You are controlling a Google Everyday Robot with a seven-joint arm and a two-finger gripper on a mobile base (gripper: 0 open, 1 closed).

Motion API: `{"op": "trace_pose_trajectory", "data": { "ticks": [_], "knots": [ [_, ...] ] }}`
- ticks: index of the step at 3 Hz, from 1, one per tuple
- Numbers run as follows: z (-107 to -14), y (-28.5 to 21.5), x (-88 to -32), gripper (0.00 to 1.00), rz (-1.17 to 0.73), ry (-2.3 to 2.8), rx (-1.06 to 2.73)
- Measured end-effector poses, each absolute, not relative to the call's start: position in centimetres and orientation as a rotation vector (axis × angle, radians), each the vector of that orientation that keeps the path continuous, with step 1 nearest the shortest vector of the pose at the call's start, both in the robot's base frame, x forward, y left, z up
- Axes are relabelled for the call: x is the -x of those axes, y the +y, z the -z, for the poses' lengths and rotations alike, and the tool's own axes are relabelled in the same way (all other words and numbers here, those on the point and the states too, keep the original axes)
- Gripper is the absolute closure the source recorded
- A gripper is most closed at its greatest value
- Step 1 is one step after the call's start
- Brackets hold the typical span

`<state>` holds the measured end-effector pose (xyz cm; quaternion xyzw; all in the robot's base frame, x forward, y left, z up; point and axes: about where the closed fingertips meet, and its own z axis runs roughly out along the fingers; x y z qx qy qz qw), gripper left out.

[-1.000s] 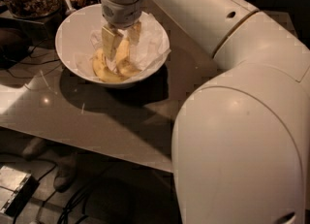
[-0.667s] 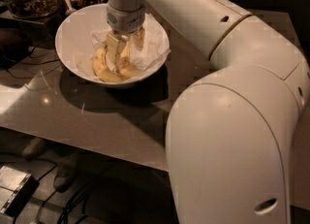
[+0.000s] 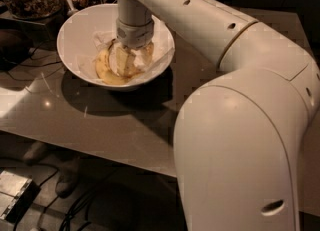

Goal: Pick banana from white bowl

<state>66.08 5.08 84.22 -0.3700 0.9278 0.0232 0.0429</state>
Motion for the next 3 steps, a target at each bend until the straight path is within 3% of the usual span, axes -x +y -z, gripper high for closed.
{"op": "trace_pose_trajectory", "data": {
  "ticks": [1,3],
  "knots": [
    [-84.3,5.0,-65.9,0.38,-0.073,2.842,1.136],
    [-84.0,5.4,-64.4,0.79,-0.081,2.826,1.201]
  ]
}}
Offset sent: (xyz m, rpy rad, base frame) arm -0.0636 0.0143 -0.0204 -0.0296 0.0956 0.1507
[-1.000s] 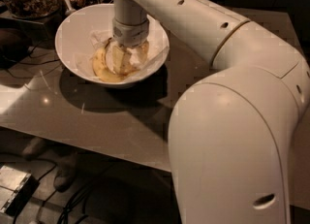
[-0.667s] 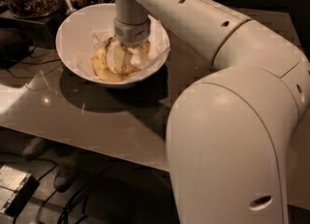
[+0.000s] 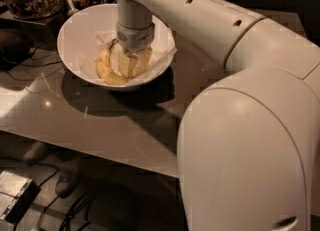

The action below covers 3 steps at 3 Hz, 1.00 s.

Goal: Pick banana from white bowl

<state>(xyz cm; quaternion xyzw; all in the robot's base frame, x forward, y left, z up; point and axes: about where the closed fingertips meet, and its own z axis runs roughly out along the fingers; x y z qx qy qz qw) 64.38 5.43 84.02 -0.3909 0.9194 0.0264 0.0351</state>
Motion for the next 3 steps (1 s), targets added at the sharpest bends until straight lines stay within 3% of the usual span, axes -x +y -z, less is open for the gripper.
{"op": "trace_pose_trajectory", "data": {
  "ticks": [1,2,3],
  "knots": [
    [-84.0,5.4,-64.4,1.00,-0.081,2.826,1.201],
    [-85.0,5.7,-64.3,1.00,-0.124,2.760,1.236],
    [-87.5,5.5,-63.5,1.00,-0.282,2.650,1.344]
  ]
}}
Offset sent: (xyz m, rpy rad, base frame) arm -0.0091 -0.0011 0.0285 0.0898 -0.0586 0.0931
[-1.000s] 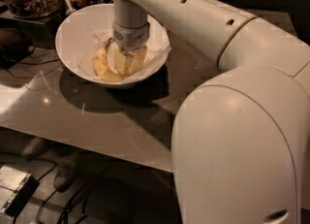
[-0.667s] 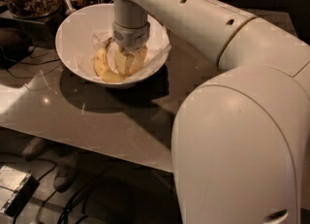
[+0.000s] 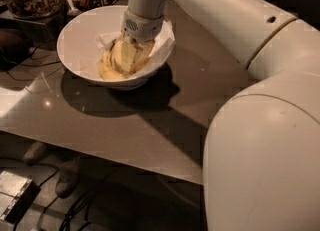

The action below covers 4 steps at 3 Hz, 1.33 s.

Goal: Pick banana from white bowl

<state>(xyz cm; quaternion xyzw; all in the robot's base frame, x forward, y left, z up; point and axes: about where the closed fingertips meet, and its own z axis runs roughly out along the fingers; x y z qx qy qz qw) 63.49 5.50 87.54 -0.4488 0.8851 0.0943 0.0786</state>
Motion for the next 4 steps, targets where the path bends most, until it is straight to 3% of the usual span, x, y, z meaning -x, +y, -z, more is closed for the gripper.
{"op": "trace_pose_trajectory", "data": {
  "ticks": [4],
  "knots": [
    [-93.7,4.2,-61.8,1.00,-0.803,2.259,1.579]
  ]
}}
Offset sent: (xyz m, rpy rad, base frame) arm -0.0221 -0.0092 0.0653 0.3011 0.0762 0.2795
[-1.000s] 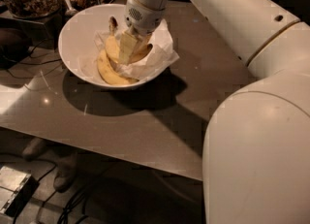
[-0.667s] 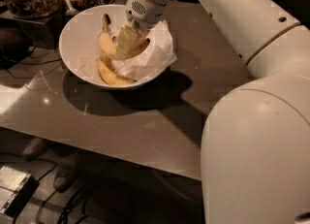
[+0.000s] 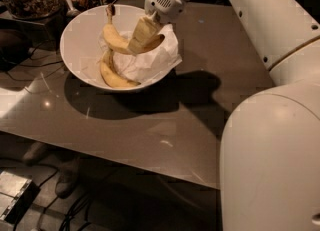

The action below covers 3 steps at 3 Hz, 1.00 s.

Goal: Pick banana from white bowl

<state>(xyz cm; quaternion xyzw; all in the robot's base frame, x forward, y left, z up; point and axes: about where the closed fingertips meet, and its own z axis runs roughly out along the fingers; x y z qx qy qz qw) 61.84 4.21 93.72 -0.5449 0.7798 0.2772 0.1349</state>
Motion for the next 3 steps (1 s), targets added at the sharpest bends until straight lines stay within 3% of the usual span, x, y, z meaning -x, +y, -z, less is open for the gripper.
{"op": "trace_pose_trajectory", "data": {
  "ticks": [2,3],
  "knots": [
    [-96.5,-2.5,-60.4,1.00,-0.866,2.164,1.521],
    [-96.6,-1.9,-61.3,1.00,-0.859,2.146,1.489]
  ]
}}
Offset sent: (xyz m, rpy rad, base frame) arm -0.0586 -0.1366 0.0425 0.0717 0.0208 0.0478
